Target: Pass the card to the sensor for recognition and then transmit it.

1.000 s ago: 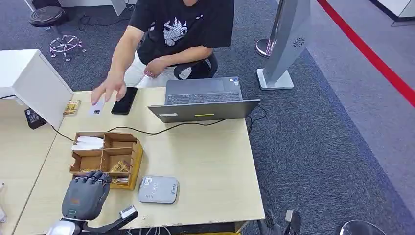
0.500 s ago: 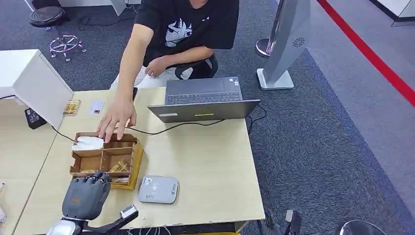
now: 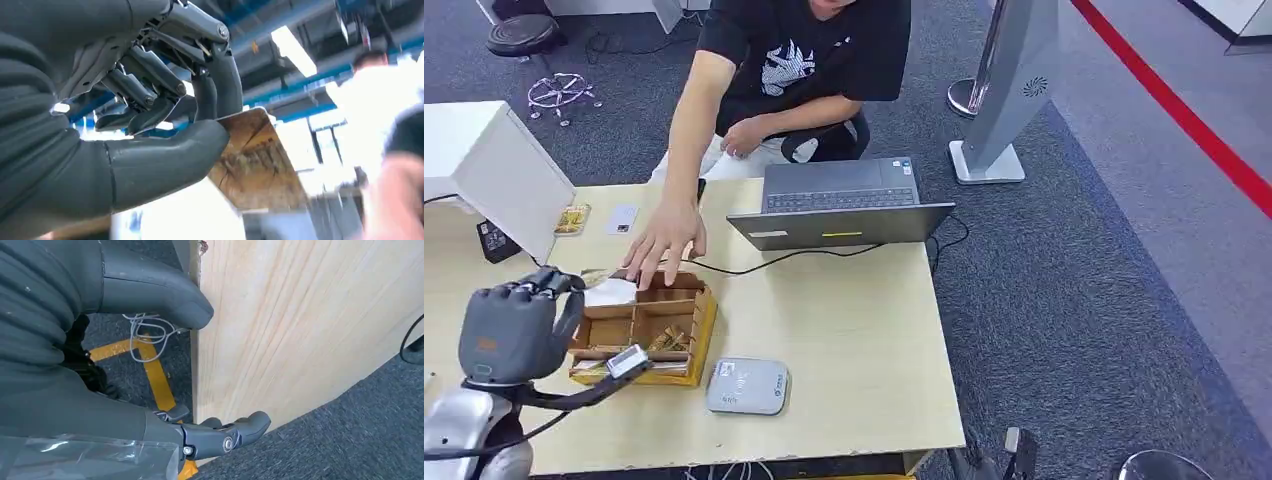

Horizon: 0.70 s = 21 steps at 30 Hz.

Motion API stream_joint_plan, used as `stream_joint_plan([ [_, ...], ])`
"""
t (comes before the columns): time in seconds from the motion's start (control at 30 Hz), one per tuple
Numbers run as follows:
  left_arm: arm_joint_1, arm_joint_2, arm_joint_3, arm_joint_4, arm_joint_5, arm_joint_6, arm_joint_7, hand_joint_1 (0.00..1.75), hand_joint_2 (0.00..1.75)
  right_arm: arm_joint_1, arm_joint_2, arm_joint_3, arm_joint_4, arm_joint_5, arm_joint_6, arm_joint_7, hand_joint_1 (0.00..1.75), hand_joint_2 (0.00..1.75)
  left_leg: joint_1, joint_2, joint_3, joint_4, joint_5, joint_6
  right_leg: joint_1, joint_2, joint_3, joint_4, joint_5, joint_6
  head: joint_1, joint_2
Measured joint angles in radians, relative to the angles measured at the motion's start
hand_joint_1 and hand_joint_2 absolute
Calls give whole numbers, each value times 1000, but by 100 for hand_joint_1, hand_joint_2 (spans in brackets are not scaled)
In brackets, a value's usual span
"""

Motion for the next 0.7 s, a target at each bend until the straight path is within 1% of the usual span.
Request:
stream_joint_plan([
  [0.07,-46,15,3,-15,3,-6,-2,175,175,0,0,0,0,0,0,0,0,175,0,0,0,0,0,0,0,0,0,0,0,0,0,0],
  [0.17,-88,24,5,-23,3,-10,-4,175,175,-1,0,1,1,0,0,0,0,175,0,0,0,0,0,0,0,0,0,0,1,0,0,0],
  [0.37,-142,32,5,-23,-1,-18,-6,175,175,-1,0,5,2,1,0,0,0,175,0,1,0,0,0,0,0,1,0,0,1,0,0,0],
  [0.4,-148,34,5,-23,1,-24,0,175,175,-1,0,5,3,1,0,0,0,175,0,1,0,0,0,0,0,1,0,0,1,0,0,0],
  [0.5,-186,40,5,-12,28,-74,22,175,175,-2,0,8,4,6,1,3,0,175,0,0,0,0,0,0,0,1,0,0,1,0,0,0],
  [0.6,-255,52,5,33,56,-116,35,175,175,-5,0,13,5,11,1,5,0,175,0,0,0,0,1,0,0,0,0,0,2,-2,0,0],
  [0.7,-307,61,5,87,69,-135,41,175,175,-6,0,18,6,15,1,6,0,175,0,2,0,0,2,-2,0,1,-1,0,3,-3,0,0],
])
